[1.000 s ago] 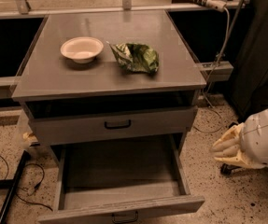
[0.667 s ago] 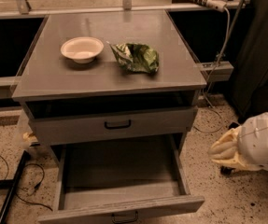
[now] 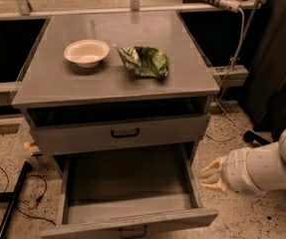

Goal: Close middle drawer

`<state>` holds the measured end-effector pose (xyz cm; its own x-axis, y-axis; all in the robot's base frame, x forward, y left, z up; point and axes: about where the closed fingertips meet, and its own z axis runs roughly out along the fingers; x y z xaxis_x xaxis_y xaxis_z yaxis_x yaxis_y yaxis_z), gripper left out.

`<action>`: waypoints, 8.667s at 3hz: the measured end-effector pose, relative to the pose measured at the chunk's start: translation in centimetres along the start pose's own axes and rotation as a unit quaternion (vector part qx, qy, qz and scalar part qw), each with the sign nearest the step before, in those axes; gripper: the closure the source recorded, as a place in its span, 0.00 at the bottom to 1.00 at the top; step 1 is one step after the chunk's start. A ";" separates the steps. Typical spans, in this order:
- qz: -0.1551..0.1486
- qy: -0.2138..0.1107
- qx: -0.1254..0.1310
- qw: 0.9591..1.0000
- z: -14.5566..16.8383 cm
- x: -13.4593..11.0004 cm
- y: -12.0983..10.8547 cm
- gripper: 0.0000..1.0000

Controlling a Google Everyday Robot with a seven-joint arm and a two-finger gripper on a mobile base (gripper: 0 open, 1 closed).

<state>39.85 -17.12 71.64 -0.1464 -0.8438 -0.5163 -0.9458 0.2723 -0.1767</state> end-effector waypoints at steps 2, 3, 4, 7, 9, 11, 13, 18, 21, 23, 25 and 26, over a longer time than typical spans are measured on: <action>0.006 -0.022 0.094 0.995 8.2 3.6 -2.6 1.00; 0.006 -0.014 0.082 0.997 8.7 3.8 -1.6 1.00; 0.016 -0.005 0.061 0.998 10.5 4.8 0.6 1.00; 0.008 -0.019 -0.015 1.000 18.6 9.1 9.0 1.00; 0.010 -0.016 -0.037 0.999 22.9 11.7 10.5 1.00; 0.011 -0.018 -0.034 0.999 24.5 12.1 10.1 0.81; 0.011 -0.018 -0.034 0.999 24.5 12.1 10.1 0.34; -0.004 -0.067 -0.026 0.997 30.7 11.1 -0.1 0.66; -0.036 -0.035 0.040 0.998 31.4 8.2 -12.6 0.81; -0.008 -0.024 -0.017 1.000 28.0 9.8 -5.4 0.62; -0.009 -0.018 -0.041 0.999 28.6 10.4 -2.4 0.34; -0.009 -0.018 -0.041 0.999 28.6 10.4 -2.4 0.12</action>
Offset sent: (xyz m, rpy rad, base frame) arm 0.0670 -0.0036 -0.1301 0.0112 -0.2361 -0.1397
